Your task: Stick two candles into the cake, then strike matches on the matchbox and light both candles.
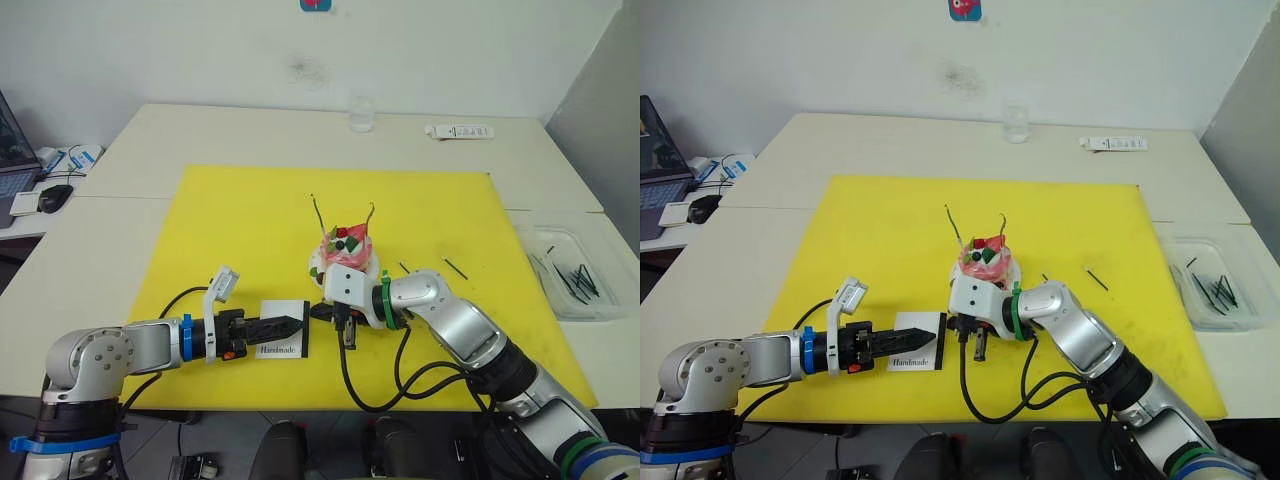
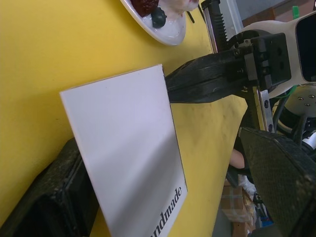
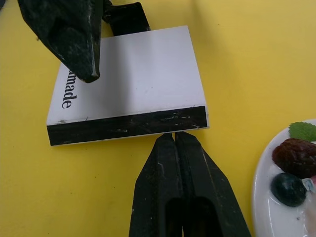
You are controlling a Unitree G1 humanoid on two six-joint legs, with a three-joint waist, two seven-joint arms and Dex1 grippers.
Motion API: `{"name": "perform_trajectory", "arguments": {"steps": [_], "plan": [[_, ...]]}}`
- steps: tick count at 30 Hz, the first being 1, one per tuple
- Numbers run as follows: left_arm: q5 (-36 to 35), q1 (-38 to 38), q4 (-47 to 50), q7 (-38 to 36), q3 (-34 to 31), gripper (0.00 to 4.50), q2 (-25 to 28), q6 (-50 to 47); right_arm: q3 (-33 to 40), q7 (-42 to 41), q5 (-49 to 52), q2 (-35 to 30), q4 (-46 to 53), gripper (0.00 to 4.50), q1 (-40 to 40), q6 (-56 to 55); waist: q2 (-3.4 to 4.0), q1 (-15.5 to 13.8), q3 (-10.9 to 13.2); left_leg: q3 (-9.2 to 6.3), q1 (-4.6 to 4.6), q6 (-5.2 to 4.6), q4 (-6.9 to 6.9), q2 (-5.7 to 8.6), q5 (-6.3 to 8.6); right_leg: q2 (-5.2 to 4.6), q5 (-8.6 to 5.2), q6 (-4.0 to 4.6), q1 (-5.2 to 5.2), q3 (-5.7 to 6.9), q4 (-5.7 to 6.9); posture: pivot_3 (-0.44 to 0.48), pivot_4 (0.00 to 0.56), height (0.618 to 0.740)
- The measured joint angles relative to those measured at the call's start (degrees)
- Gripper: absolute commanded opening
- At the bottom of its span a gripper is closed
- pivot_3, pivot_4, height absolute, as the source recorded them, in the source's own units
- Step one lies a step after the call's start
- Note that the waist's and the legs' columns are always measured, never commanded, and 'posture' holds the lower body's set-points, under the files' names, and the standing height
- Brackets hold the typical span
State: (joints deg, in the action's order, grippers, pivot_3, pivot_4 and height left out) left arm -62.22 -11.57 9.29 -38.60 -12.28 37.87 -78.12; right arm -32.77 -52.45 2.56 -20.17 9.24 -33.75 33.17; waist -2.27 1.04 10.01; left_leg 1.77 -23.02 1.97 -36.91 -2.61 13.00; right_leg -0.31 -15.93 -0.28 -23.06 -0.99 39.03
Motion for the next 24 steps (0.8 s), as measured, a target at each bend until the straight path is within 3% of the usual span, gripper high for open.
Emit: {"name": "perform_trajectory", "arguments": {"steps": [9,12,24], "plan": [[0.2,0.0,0.2,0.0,0.1,4.5,-0.1,0.1,0.0,0.1,0.8,-0.1,1.0,0.02,0.0,0.7,0.0,0.0,0.0,0.01,-0.01,0.0,0.0,0.01,0.0,-0.03,0.0,0.0,0.0,0.01,-0.02,0.0,0.15,0.74],[0.6,0.0,0.2,0.3,0.1,3.88,-0.3,0.1,0.0,0.2,0.8,-0.1,1.0,0.0,0.0,1.0,0.0,0.0,0.0,0.01,-0.01,0.0,0.0,0.01,0.0,-0.03,0.0,0.0,0.0,0.0,-0.02,0.0,0.15,0.74],[3.8,1.1,0.1,1.5,0.8,0.19,-1.6,1.4,0.0,0.2,0.9,0.0,1.0,0.0,0.0,1.5,0.0,0.0,0.0,0.01,-0.11,0.0,0.09,0.01,0.01,-0.04,-0.01,0.0,-0.1,0.02,-0.08,0.0,0.15,0.74]]}}
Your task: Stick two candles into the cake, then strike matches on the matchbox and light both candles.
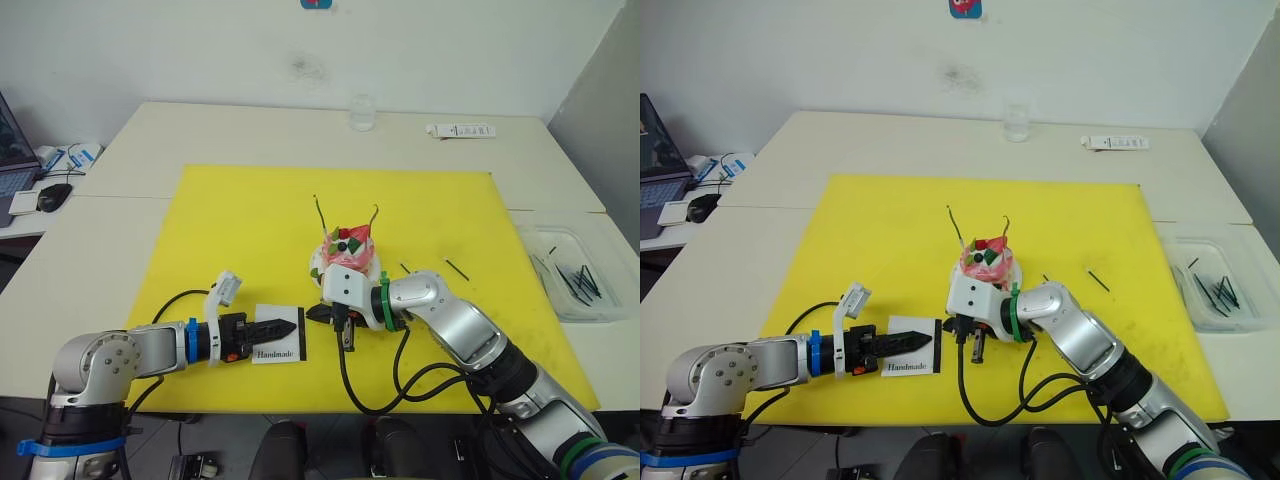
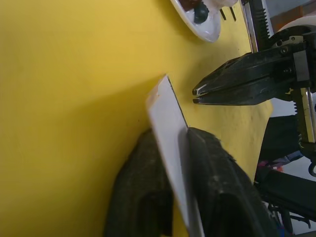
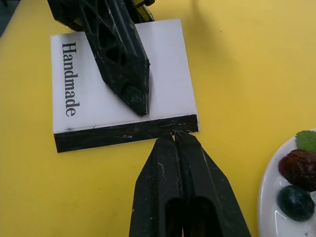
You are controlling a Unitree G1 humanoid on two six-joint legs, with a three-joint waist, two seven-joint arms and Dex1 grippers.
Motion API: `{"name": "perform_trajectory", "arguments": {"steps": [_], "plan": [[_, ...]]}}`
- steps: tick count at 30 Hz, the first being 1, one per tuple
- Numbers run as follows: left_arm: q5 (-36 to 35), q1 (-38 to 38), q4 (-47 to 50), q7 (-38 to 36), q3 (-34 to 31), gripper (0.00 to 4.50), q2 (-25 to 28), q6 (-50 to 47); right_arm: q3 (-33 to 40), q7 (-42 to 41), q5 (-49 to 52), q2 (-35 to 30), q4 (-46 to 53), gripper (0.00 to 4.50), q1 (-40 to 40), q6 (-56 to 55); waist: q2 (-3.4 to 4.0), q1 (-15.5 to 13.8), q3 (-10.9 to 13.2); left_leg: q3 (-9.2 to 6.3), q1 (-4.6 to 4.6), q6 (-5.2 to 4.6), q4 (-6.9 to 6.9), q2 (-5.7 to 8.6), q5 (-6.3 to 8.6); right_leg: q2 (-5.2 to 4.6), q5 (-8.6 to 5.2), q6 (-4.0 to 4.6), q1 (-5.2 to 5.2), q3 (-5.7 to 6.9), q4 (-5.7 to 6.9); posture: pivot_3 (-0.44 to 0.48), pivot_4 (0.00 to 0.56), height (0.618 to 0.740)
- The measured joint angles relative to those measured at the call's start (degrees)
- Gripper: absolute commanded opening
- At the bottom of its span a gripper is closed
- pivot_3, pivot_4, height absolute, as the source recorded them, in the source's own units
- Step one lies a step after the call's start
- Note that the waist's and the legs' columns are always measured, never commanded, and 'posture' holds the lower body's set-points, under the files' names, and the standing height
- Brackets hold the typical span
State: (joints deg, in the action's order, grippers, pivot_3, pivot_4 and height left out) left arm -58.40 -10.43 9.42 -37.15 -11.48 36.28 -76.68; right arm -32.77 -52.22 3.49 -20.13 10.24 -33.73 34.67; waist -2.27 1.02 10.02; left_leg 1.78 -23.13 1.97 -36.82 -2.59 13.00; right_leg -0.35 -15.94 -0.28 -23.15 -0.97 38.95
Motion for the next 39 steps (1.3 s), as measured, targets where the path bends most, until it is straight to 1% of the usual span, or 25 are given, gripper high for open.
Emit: {"name": "perform_trajectory", "arguments": {"steps": [1,10,16,20,26,30,33,36,39], "plan": [[0.0,0.1,0.1,-0.1,0.0,0.03,-0.1,0.1,0.0,0.0,0.0,0.0,0.2,0.0,0.0,0.1,0.0,0.0,0.0,-0.01,0.0,0.0,0.0,0.0,0.0,0.0,0.0,0.0,0.0,0.01,0.0,0.0,0.15,0.74],[0.1,0.6,0.2,-0.5,0.0,0.03,-0.1,1.0,0.4,0.4,0.1,-0.5,2.2,0.0,1.1,1.3,0.0,0.0,0.0,0.0,0.01,0.0,0.0,-0.02,0.0,0.0,-0.01,0.01,0.0,0.01,0.01,0.0,0.15,0.74],[0.2,1.0,1.3,-1.3,-0.1,0.03,-0.1,2.3,3.5,0.8,2.0,-1.2,4.6,0.0,1.3,2.7,0.0,0.0,0.0,-0.01,-0.01,0.0,0.0,-0.01,0.0,0.0,-0.02,0.02,-0.01,0.01,0.0,0.0,0.15,0.74],[-0.1,2.5,4.0,-3.7,-0.2,0.03,-0.1,4.8,8.0,1.1,4.6,-1.6,8.6,0.0,1.4,3.3,0.01,0.0,0.0,-0.02,-0.11,0.0,0.0,-0.01,0.0,-0.01,-0.02,0.03,-0.07,0.03,-0.02,0.0,0.15,0.74],[-2.8,3.8,9.3,-7.1,-0.3,0.03,0.6,6.9,15.2,0.1,10.0,-6.5,16.7,0.0,5.5,3.4,0.0,0.0,0.0,-0.08,-0.26,0.0,0.0,-0.02,0.0,-0.01,-0.03,0.03,-0.16,0.08,-0.07,0.0,0.15,0.74],[-6.9,4.1,12.4,-8.5,-0.9,0.03,1.6,6.7,23.5,0.7,17.3,-8.9,24.3,0.0,10.9,7.1,0.0,0.0,0.1,-0.12,-0.28,0.0,0.01,-0.03,0.0,0.0,-0.05,0.04,-0.17,0.12,-0.07,0.0,0.15,0.74],[-8.1,4.3,13.1,-8.6,-0.9,0.03,1.8,7.1,28.8,2.7,22.1,-9.8,28.6,0.0,13.7,10.5,0.0,0.1,0.1,-0.12,-0.27,0.0,0.01,-0.04,0.0,0.02,-0.05,0.04,-0.16,0.11,-0.06,0.0,0.15,0.74],[-8.2,5.0,13.0,-8.5,-0.6,0.03,1.8,7.4,32.2,4.2,24.5,-12.0,31.2,0.0,16.7,12.2,0.0,0.4,0.1,-0.12,-0.27,0.0,0.0,-0.03,0.0,0.02,-0.05,0.05,-0.16,0.11,-0.06,0.0,0.15,0.74],[-7.9,5.2,12.6,-8.3,-0.3,0.03,1.6,8.5,34.4,5.2,23.4,-16.1,31.7,0.0,23.2,10.8,-0.01,0.2,0.1,-0.1,-0.28,0.0,0.0,0.0,0.0,0.02,-0.08,0.07,-0.15,0.1,-0.1,0.0,0.15,0.74]]}}
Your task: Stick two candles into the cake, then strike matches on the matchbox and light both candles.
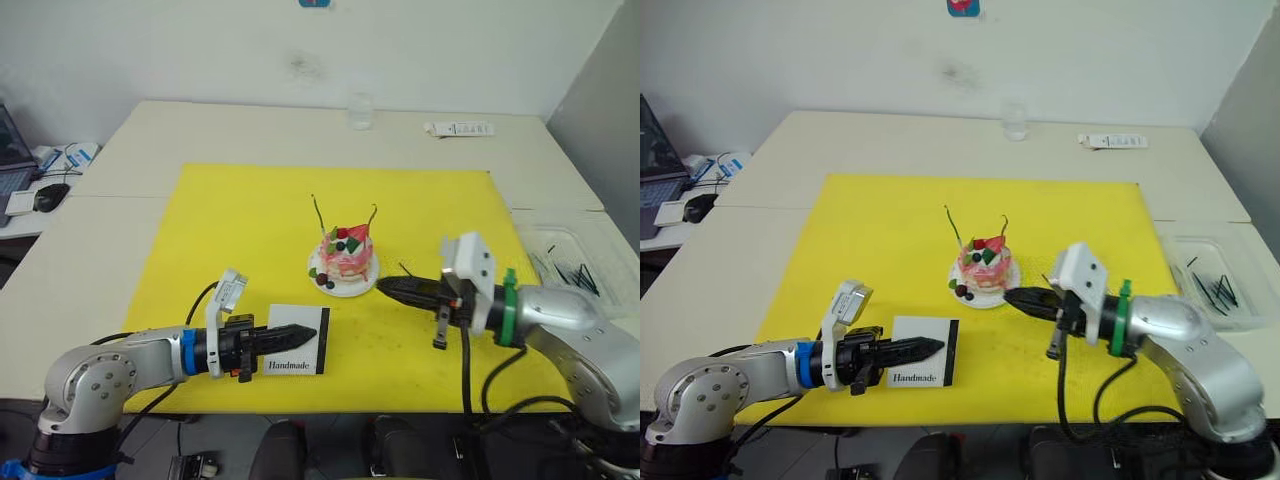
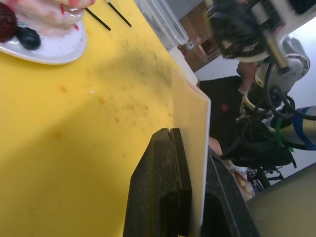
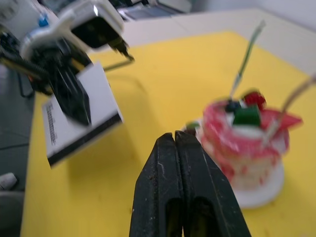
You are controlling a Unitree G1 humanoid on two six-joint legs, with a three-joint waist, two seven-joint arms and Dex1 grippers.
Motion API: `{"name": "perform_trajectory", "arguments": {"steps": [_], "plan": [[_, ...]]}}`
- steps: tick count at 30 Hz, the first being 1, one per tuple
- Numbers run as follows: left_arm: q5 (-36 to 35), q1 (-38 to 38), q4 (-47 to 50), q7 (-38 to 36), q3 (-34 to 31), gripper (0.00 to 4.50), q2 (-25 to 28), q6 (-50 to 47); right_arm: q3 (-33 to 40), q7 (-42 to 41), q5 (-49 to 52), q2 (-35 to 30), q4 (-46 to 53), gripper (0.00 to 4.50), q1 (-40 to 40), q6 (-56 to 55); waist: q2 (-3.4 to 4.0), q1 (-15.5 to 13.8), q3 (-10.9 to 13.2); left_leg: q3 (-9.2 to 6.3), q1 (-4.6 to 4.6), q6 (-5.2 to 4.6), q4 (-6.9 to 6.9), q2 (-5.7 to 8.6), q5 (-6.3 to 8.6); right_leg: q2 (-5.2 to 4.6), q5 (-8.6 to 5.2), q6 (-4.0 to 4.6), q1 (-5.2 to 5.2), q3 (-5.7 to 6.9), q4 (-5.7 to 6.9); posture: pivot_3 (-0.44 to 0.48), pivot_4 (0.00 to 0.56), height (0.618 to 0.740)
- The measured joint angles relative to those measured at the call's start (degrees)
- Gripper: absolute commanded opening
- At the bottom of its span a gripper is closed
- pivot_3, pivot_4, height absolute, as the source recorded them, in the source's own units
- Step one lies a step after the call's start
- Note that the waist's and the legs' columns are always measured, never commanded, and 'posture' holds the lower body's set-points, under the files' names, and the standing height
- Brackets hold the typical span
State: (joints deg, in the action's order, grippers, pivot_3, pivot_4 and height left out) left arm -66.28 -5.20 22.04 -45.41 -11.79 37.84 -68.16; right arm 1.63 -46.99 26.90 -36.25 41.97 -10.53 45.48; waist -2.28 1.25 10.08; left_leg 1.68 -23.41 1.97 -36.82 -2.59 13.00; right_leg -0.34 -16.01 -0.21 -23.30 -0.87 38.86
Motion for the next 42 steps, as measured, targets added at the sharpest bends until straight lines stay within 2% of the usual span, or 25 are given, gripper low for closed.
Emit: {"name": "perform_trajectory", "arguments": {"steps": [3,8,12,18,28,37,40,42], "plan": [[0.1,-0.1,-0.2,0.6,0.3,0.0,-0.4,0.7,0.0,1.2,-2.4,-0.9,-1.4,0.65,3.9,-4.1,-0.01,0.2,0.0,0.01,0.01,0.0,-0.01,-0.02,0.0,0.02,0.0,0.0,0.0,-0.03,0.01,0.0,0.15,0.74],[0.4,-0.1,-0.3,1.6,0.4,0.0,-0.6,1.5,-1.3,6.5,-9.6,1.0,-6.3,2.34,7.2,-12.4,-0.01,0.3,0.0,0.0,0.02,0.0,-0.01,-0.09,0.0,0.13,0.0,0.0,-0.02,-0.04,0.04,0.0,0.15,0.74],[1.2,0.0,-0.4,2.2,1.2,0.0,-0.8,2.3,-3.5,12.9,-15.1,6.5,-11.9,2.34,7.2,-18.9,-0.01,0.3,0.0,0.0,0.02,0.0,-0.01,-0.1,0.0,0.17,0.0,0.0,-0.03,-0.06,0.05,0.0,0.15,0.74],[1.2,0.1,-0.3,2.6,1.5,0.0,-1.1,2.4,-5.4,17.5,-19.1,11.8,-21.0,2.34,4.7,-23.8,0.0,0.3,0.0,0.04,0.01,0.0,-0.04,-0.09,0.0,0.16,0.01,0.0,-0.03,-0.09,0.07,0.0,0.15,0.74],[1.2,-0.1,-0.3,3.5,2.5,0.0,-1.5,2.4,-8.1,18.3,-21.2,14.3,-30.9,2.34,-2.2,-23.3,0.0,0.3,0.0,0.02,0.02,0.0,-0.02,-0.1,0.0,0.18,0.0,0.01,-0.02,-0.08,0.09,0.0,0.15,0.74],[1.2,-0.1,-0.3,3.7,2.6,0.0,-1.6,2.4,-8.2,20.9,-21.3,16.8,-33.4,2.34,-3.9,-20.9,0.0,0.3,0.0,0.03,0.02,0.0,-0.04,-0.09,0.0,0.17,0.01,0.01,-0.02,-0.1,0.1,0.0,0.15,0.74],[1.1,-0.1,-0.3,3.7,2.6,0.0,-1.6,2.4,-8.2,21.7,-21.3,17.2,-33.4,1.74,-4.2,-19.5,0.0,0.3,0.0,0.02,0.03,0.0,-0.04,-0.09,0.0,0.17,0.01,0.01,-0.02,-0.08,0.11,0.0,0.15,0.74],[1.1,-0.1,-0.3,3.8,2.6,0.0,-1.6,2.4,-8.2,22.0,-21.2,17.3,-33.3,1.05,-4.2,-18.6,0.0,0.3,0.0,0.02,0.03,0.0,-0.04,-0.09,0.0,0.17,0.01,0.01,-0.02,-0.08,0.12,0.0,0.15,0.74]]}}
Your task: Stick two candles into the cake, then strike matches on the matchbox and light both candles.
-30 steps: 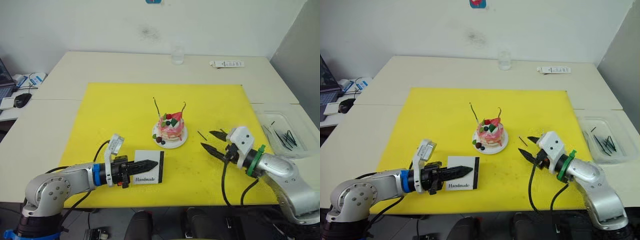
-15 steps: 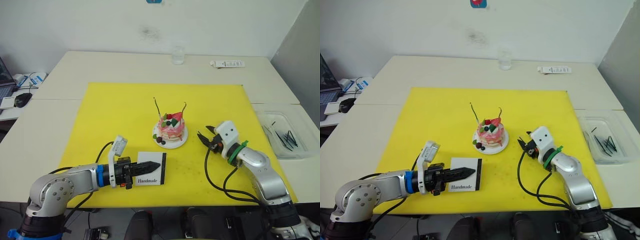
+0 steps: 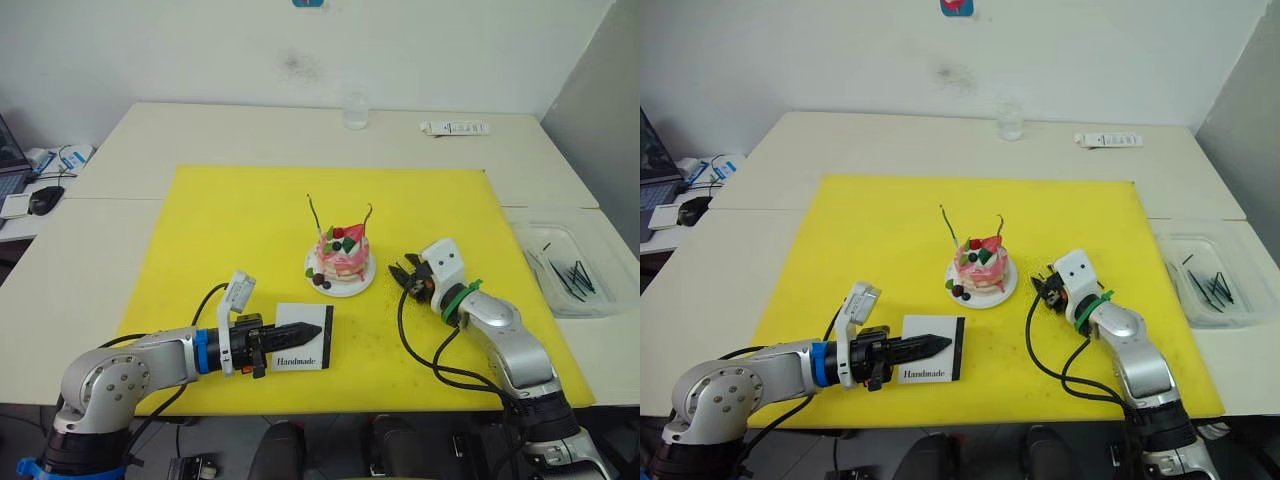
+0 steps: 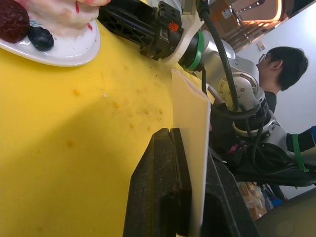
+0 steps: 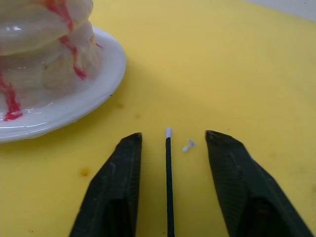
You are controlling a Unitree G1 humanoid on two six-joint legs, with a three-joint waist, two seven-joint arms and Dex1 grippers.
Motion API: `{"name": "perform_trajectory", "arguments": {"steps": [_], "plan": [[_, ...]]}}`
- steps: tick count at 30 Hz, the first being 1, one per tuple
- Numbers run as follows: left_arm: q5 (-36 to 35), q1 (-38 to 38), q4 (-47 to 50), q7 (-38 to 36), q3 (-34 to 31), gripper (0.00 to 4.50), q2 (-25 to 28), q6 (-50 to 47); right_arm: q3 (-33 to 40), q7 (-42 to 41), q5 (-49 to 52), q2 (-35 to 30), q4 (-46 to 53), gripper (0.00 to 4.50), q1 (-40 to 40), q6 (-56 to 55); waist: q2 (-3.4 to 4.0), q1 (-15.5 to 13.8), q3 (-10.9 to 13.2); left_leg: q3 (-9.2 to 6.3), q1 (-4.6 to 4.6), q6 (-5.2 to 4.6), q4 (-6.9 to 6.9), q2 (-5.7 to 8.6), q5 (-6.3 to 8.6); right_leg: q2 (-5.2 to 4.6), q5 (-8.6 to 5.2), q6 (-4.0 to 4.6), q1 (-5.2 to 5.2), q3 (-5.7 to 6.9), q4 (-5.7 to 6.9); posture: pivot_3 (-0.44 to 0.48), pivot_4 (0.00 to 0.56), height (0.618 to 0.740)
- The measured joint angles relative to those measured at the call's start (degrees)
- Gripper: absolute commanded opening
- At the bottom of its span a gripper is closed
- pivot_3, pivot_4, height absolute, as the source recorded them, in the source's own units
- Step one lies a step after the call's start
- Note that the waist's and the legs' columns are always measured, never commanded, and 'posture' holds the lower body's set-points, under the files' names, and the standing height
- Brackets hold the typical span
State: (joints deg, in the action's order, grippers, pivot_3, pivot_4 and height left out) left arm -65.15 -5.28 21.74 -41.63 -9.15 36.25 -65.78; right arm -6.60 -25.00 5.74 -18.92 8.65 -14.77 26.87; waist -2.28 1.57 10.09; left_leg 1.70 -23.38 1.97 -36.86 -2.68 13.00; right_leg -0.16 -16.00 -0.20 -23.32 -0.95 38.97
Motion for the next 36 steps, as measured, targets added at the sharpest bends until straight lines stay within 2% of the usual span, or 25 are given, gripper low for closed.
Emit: {"name": "perform_trajectory", "arguments": {"steps": [3,13,20,24,25,28,36], "plan": [[0.0,0.0,0.0,0.3,0.0,0.0,0.0,0.0,0.1,0.2,0.1,0.0,0.5,0.02,0.0,1.1,0.0,0.0,0.0,0.0,0.0,0.0,-0.02,0.01,0.0,0.0,0.0,0.0,0.01,0.0,0.0,0.0,0.15,0.74],[0.0,0.0,0.1,1.0,0.0,0.0,-0.1,0.0,0.5,1.1,0.5,1.0,3.4,0.02,0.7,4.8,0.0,0.0,0.0,-0.01,0.0,0.0,-0.01,0.0,0.0,0.0,0.0,-0.01,0.02,0.01,0.0,0.0,0.15,0.74],[0.0,0.0,0.1,1.1,0.0,0.0,-0.1,0.0,0.8,-2.4,2.5,-2.4,8.5,0.02,3.4,7.8,0.0,0.0,0.0,-0.01,0.0,0.0,-0.01,0.0,0.0,0.0,0.0,-0.01,0.01,0.01,-0.01,0.0,0.15,0.74],[0.0,-0.1,0.1,1.0,0.3,0.0,-0.1,0.0,0.8,-2.2,2.5,-2.1,8.9,0.02,4.4,7.7,0.0,0.0,0.0,-0.01,0.02,0.0,-0.01,-0.01,0.0,0.01,0.0,-0.01,0.02,0.01,0.01,0.0,0.15,0.74],[0.1,-0.1,0.1,1.0,0.5,0.0,-0.1,0.0,0.9,-1.9,2.5,-1.8,8.7,0.44,4.4,7.5,0.0,0.0,0.0,-0.01,0.02,0.0,-0.01,-0.01,0.0,0.01,0.0,-0.01,0.02,0.01,0.01,0.0,0.15,0.74],[0.1,-0.2,0.1,1.0,0.9,0.0,-0.1,0.0,0.9,-1.0,2.0,-1.5,8.2,1.29,4.4,6.8,0.0,0.0,0.0,0.0,0.02,0.0,-0.01,0.0,0.0,0.01,0.0,-0.01,0.02,0.0,0.01,0.0,0.15,0.74],[0.2,-0.2,0.1,0.9,0.9,0.0,0.0,0.2,0.9,-0.9,1.9,-1.9,8.5,1.29,5.1,6.0,0.0,0.0,0.0,0.0,0.02,0.0,-0.01,0.0,0.0,0.01,0.0,-0.01,0.02,0.0,0.01,0.0,0.15,0.74]]}}
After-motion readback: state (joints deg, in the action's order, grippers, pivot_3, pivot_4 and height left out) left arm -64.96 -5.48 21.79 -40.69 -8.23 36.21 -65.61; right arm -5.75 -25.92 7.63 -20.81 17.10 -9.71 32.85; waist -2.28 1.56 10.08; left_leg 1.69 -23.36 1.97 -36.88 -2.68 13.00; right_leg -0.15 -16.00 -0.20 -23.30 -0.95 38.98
